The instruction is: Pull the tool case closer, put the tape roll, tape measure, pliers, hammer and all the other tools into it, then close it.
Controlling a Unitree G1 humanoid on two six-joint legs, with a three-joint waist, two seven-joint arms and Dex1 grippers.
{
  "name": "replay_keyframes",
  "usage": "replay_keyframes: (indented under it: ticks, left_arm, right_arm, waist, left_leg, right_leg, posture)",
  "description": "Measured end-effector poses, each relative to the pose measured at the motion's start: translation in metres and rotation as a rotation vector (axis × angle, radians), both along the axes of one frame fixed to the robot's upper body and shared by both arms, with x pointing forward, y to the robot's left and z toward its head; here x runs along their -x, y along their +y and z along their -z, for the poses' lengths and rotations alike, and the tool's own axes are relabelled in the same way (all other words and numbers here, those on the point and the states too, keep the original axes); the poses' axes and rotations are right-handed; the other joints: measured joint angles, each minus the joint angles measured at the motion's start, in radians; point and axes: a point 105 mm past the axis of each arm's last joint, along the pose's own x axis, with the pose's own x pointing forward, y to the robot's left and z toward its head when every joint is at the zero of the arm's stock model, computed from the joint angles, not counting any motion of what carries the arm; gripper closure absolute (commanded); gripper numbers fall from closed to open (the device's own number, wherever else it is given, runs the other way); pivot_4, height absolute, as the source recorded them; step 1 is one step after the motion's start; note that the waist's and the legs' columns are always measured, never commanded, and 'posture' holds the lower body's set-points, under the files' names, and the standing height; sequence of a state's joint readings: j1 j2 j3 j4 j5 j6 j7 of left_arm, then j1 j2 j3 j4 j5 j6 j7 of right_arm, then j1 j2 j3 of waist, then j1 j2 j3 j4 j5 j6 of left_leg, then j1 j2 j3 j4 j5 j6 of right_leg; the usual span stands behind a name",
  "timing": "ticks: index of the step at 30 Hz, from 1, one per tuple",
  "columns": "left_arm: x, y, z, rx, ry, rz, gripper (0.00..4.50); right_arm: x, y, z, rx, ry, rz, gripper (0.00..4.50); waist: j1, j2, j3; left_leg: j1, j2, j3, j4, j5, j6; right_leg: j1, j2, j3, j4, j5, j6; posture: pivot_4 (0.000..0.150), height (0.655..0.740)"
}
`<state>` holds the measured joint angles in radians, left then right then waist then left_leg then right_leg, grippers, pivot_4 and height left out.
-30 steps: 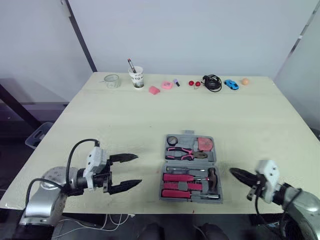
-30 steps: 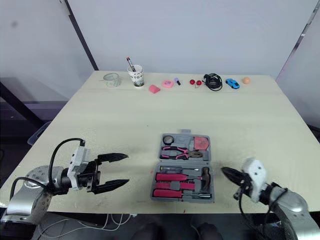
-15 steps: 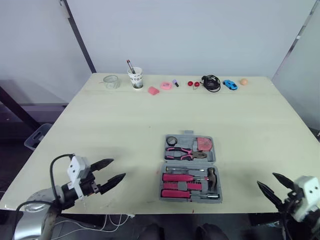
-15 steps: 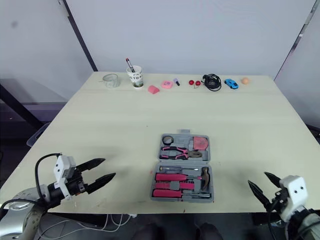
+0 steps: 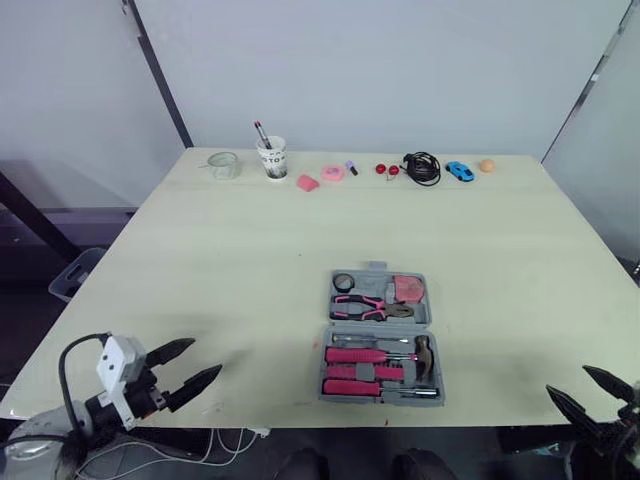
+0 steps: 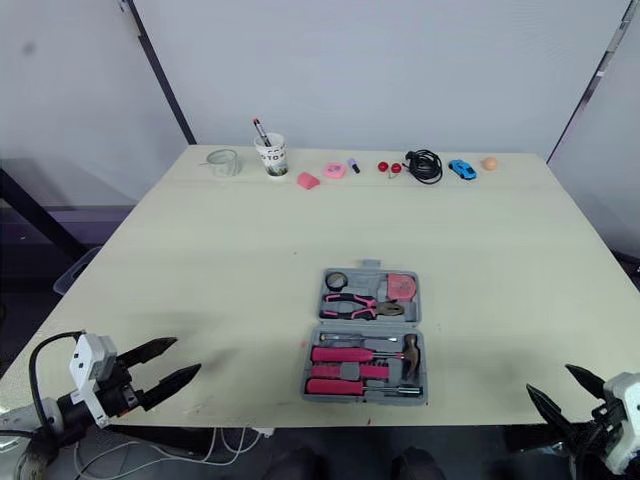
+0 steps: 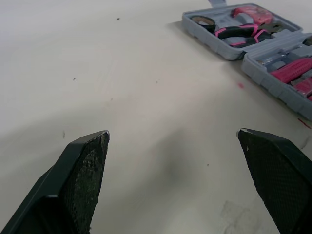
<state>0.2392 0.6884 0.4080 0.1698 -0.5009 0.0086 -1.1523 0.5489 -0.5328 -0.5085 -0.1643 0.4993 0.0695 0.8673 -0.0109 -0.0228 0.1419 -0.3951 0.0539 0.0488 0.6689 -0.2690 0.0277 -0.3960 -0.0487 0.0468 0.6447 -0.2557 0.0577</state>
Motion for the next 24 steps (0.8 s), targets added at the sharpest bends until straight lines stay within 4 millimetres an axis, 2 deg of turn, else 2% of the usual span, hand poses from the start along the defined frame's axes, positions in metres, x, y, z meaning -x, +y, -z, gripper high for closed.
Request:
replay_keyframes:
  ticks: [3, 6, 7, 8, 9, 11, 12, 13, 15, 17, 19, 20, 21, 24]
  left_arm:
    - [-0.013, -0.013, -0.001, -0.013, 0.013, 0.067, 0.0]
    - [-0.034, -0.034, -0.004, -0.03, -0.003, 0.159, 0.0]
    - [-0.037, -0.037, -0.004, -0.033, -0.005, 0.169, 0.0]
    - [-0.046, -0.041, -0.004, -0.042, -0.002, 0.19, 0.26]
    - [-0.047, -0.042, -0.004, -0.043, -0.003, 0.193, 0.68]
    - [-0.049, -0.043, -0.005, -0.045, -0.004, 0.201, 0.95]
    - [-0.051, -0.045, -0.004, -0.051, 0.003, 0.212, 1.44]
    - [-0.054, -0.047, -0.002, -0.051, 0.013, 0.227, 1.68]
    - [-0.069, -0.063, -0.006, -0.067, -0.005, 0.309, 2.55]
    - [-0.073, -0.065, -0.006, -0.075, -0.005, 0.336, 3.5]
    - [-0.076, -0.067, -0.001, -0.083, 0.019, 0.36, 3.5]
    - [-0.078, -0.071, 0.002, -0.092, 0.035, 0.386, 4.09]
    - [-0.08, -0.074, 0.004, -0.099, 0.046, 0.408, 4.37]
    - [-0.091, -0.087, 0.008, -0.137, 0.077, 0.483, 4.37]
  right_arm:
    - [-0.017, 0.019, -0.001, -0.013, 0.024, -0.078, 0.03]
    - [-0.041, 0.044, -0.007, -0.009, 0.033, -0.191, 0.03]
    - [-0.044, 0.048, -0.007, -0.003, 0.04, -0.209, 0.27]
    - [-0.053, 0.055, -0.008, 0.008, 0.047, -0.243, 0.62]
    - [-0.054, 0.056, -0.008, 0.009, 0.05, -0.249, 1.32]
    - [-0.057, 0.058, -0.011, 0.014, 0.039, -0.258, 1.57]
    - [-0.06, 0.06, -0.008, 0.027, 0.057, -0.271, 2.14]
    - [-0.065, 0.062, -0.006, 0.038, 0.071, -0.285, 2.45]
    - [-0.089, 0.079, -0.007, 0.084, 0.059, -0.362, 3.29]
    - [-0.094, 0.084, -0.005, 0.099, 0.075, -0.388, 4.24]
    - [-0.101, 0.086, 0.002, 0.12, 0.106, -0.405, 4.24]
    - [-0.106, 0.09, 0.005, 0.137, 0.119, -0.421, 4.48]
    - [-0.11, 0.093, 0.007, 0.15, 0.128, -0.436, 4.5]
    - [-0.124, 0.112, 0.012, 0.205, 0.146, -0.52, 4.5]
  waist:
    - [0.0, 0.0, 0.0]
    - [0.001, 0.0, 0.0]
    - [0.001, 0.0, 0.0]
    - [0.001, 0.0, 0.0]
    - [0.0, 0.0, 0.0]
    - [0.0, 0.0, 0.0]
    - [0.001, 0.0, 0.0]
    - [0.0, 0.0, 0.0]
    - [0.0, 0.0, 0.001]
    - [0.0, 0.0, 0.001]
    - [0.0, 0.0, 0.001]
    - [0.0, 0.0, 0.001]
    - [0.0, 0.0, 0.001]
    - [0.0, 0.0, 0.001]
  left_leg:
    - [0.0, 0.0, 0.0, 0.0, 0.0, 0.0]
    - [0.0, -0.001, 0.0, 0.001, 0.0, 0.0]
    - [-0.001, -0.002, 0.0, 0.0, 0.0, 0.0]
    - [-0.002, -0.006, 0.0, 0.0, 0.0, 0.0]
    - [-0.002, -0.006, 0.0, 0.0, 0.0, 0.0]
    - [-0.002, -0.006, 0.0, 0.0, 0.0, 0.0]
    - [-0.003, -0.006, 0.0, 0.0, 0.0, 0.0]
    - [-0.002, -0.006, 0.0, 0.0, 0.0, 0.0]
    - [-0.002, -0.007, 0.001, 0.001, 0.0, 0.0]
    - [-0.002, -0.007, 0.001, 0.001, 0.0, 0.0]
    - [-0.003, -0.007, 0.001, 0.001, 0.0, 0.0]
    - [-0.003, -0.007, 0.001, 0.001, 0.0, 0.0]
    - [-0.003, -0.007, 0.001, 0.001, 0.0, 0.0]
    - [-0.004, -0.007, 0.0, 0.001, 0.0, 0.0]
  right_leg:
    - [0.0, 0.0, 0.0, 0.0, 0.0, -0.001]
    - [0.0, 0.001, 0.0, 0.0, 0.001, -0.001]
    - [0.0, 0.001, 0.0, 0.0, 0.001, -0.001]
    - [0.0, 0.002, -0.001, 0.0, 0.001, -0.001]
    - [0.0, 0.002, -0.001, 0.0, 0.001, -0.001]
    - [0.0, 0.002, -0.001, 0.0, 0.001, 0.0]
    - [0.0, 0.002, -0.002, 0.0, 0.001, 0.0]
    - [0.0, 0.002, -0.002, 0.0, 0.001, 0.0]
    - [0.001, 0.002, -0.002, 0.001, 0.001, 0.0]
    - [0.001, 0.002, -0.002, 0.001, 0.002, 0.001]
    - [0.0, 0.002, -0.002, 0.001, 0.003, 0.004]
    - [0.0, 0.002, -0.002, 0.001, 0.003, 0.004]
    - [0.0, 0.002, -0.002, 0.001, 0.003, 0.004]
    - [0.0, 0.003, -0.003, 0.002, 0.003, 0.004]
  posture:
    - [0.15, 0.74]
    - [0.15, 0.74]
    - [0.15, 0.74]
    - [0.15, 0.74]
    - [0.15, 0.74]
    - [0.15, 0.74]
    - [0.15, 0.74]
    - [0.15, 0.74]
    - [0.15, 0.74]
    - [0.15, 0.74]
    - [0.15, 0.74]
    - [0.15, 0.74]
    - [0.15, 0.74]
    - [0.15, 0.74]
